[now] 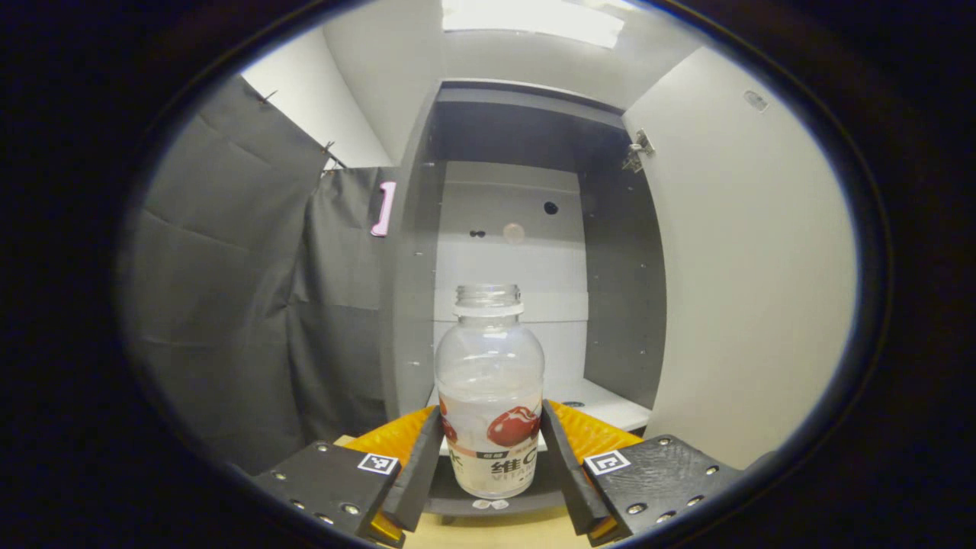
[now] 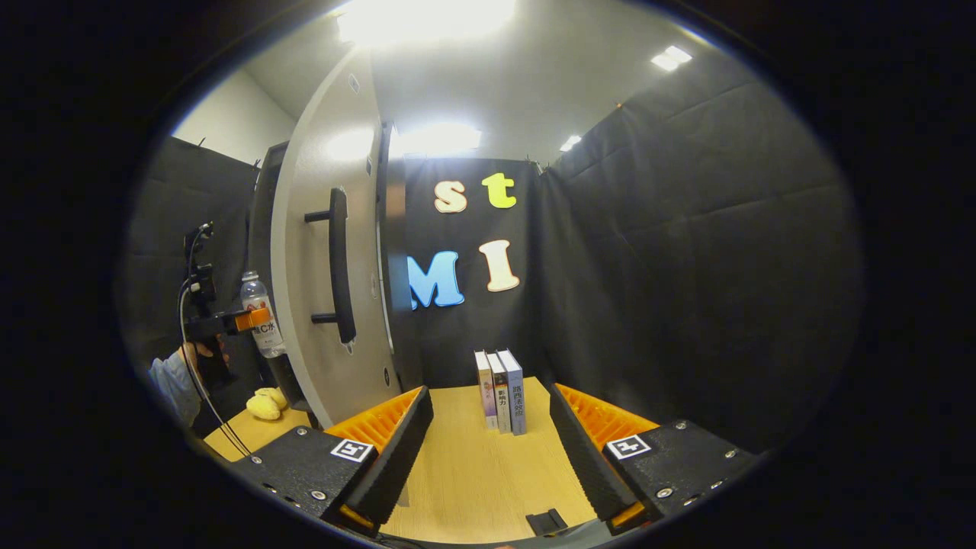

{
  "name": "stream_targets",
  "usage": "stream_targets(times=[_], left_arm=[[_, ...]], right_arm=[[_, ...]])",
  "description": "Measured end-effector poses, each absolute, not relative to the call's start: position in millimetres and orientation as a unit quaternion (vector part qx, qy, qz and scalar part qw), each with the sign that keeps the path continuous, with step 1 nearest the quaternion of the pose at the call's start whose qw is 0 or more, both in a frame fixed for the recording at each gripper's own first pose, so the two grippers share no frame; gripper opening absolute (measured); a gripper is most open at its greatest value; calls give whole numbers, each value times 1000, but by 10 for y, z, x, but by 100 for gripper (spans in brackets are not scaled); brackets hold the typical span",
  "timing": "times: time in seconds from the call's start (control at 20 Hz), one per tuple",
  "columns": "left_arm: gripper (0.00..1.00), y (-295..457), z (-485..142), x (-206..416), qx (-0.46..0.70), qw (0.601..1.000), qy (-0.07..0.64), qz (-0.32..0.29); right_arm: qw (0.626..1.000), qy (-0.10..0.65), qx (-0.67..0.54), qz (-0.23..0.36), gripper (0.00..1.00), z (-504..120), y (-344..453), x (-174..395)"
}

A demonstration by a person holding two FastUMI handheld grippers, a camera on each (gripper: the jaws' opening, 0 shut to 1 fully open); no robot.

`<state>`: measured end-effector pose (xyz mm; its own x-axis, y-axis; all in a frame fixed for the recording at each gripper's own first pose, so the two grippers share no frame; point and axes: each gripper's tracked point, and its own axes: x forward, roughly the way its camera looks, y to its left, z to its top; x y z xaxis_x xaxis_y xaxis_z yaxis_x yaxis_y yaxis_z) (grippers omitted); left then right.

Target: Open the cabinet door with the right hand, grasp the bottle in the cabinet with the left hand and place it on the coaster, then close the cabinet door with the right hand.

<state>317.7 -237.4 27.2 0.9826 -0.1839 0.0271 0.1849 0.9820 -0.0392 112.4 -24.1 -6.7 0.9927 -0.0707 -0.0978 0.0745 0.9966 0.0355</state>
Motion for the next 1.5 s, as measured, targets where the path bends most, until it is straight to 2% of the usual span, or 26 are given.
stream_targets(times=[0.1,0.15,0.25,0.3,0.45,0.6,0.7,0.85,0.9,0.95,1.0,1.05,1.1,1.35,1.5], left_arm=[[73,-2388,233,3230,-20,996,-7,-84],[77,-2387,224,3240,-18,997,-5,-80],[73,-2399,235,3218,-12,997,-1,-79],[77,-2385,240,3217,-12,997,-2,-79],[77,-2380,219,3225,-13,997,-2,-81],[70,-2378,208,3230,-13,996,10,-82],[77,-2376,213,3226,-15,996,19,-83],[72,-2370,218,3215,-10,996,31,-79],[70,-2371,218,3216,-7,996,34,-77],[77,-2374,198,3219,-3,996,38,-76],[77,-2383,185,3224,-2,996,44,-77],[70,-2376,175,3229,-2,996,49,-77],[70,-2378,159,3234,-2,995,56,-78],[77,-2375,102,3247,-5,992,102,-73],[73,-2349,59,3271,-15,990,122,-67]], right_arm=[[998,45,25,-29,95,-69,-245,1083],[998,44,26,-28,95,-64,-251,1063],[998,42,29,-30,95,-81,-314,1026],[998,41,34,-33,95,-78,-326,1008],[998,37,47,-31,95,-62,-338,959],[997,38,51,-35,94,-78,-362,955],[997,41,50,-34,94,-95,-340,949],[997,42,48,-34,94,-110,-327,938],[997,42,49,-33,91,-112,-306,942],[997,43,50,-31,91,-114,-284,939],[997,44,49,-31,94,-136,-277,956],[997,47,46,-30,94,-154,-267,960],[997,49,43,-30,94,-156,-263,962],[997,53,35,-32,95,-189,-262,982],[997,57,27,-35,95,-238,-253,1005]])
